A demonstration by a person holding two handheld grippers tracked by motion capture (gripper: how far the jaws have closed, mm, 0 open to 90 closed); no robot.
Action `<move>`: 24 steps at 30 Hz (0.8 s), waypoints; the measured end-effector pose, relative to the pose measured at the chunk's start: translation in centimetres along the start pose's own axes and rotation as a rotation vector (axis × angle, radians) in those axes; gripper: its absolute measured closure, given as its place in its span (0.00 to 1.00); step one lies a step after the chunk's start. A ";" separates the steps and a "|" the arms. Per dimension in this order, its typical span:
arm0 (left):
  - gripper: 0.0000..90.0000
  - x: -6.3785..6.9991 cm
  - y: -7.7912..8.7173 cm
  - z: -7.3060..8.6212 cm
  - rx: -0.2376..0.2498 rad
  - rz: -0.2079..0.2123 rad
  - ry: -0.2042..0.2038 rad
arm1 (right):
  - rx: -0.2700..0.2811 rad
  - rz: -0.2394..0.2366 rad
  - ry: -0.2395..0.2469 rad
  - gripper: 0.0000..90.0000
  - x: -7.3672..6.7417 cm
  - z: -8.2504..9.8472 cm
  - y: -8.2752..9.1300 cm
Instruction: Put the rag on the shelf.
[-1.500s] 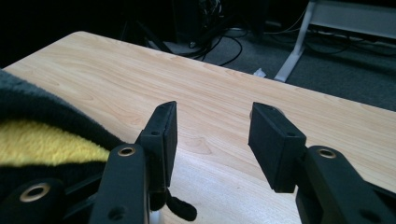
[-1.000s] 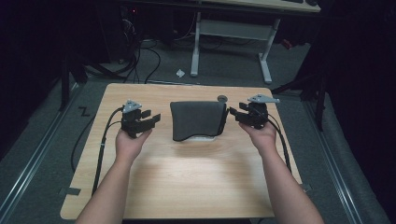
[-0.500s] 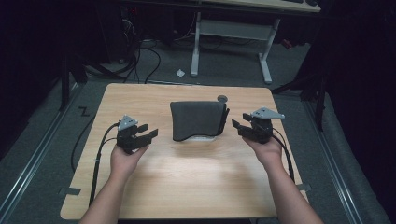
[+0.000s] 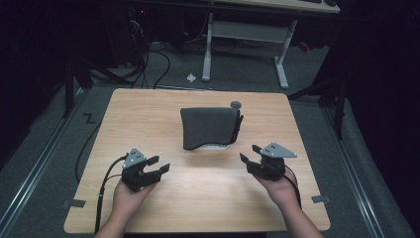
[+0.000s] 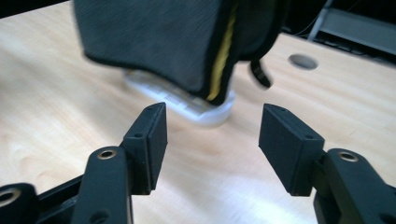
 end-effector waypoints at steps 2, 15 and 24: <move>0.47 0.8 -0.2 1.0 -0.024 0.003 -0.014 | -0.020 -0.005 0.019 0.47 -0.7 1.0 0.3; 0.41 5.3 -2.2 5.1 -0.152 0.044 -0.048 | -0.143 -0.083 0.065 0.38 -7.3 6.0 0.5; 0.40 4.7 -2.4 5.6 -0.163 0.034 -0.019 | -0.122 -0.104 0.047 0.31 -6.4 6.2 0.7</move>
Point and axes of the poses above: each handheld gripper's, and its own axes: y roughly backward along the jaws, z roughly out of its underside, x roughly to its right, the point moved 7 cm from there along -y, roughly forward along the jaws, and after that the axes turned 12 degrees about z, right-handed, at the moved point
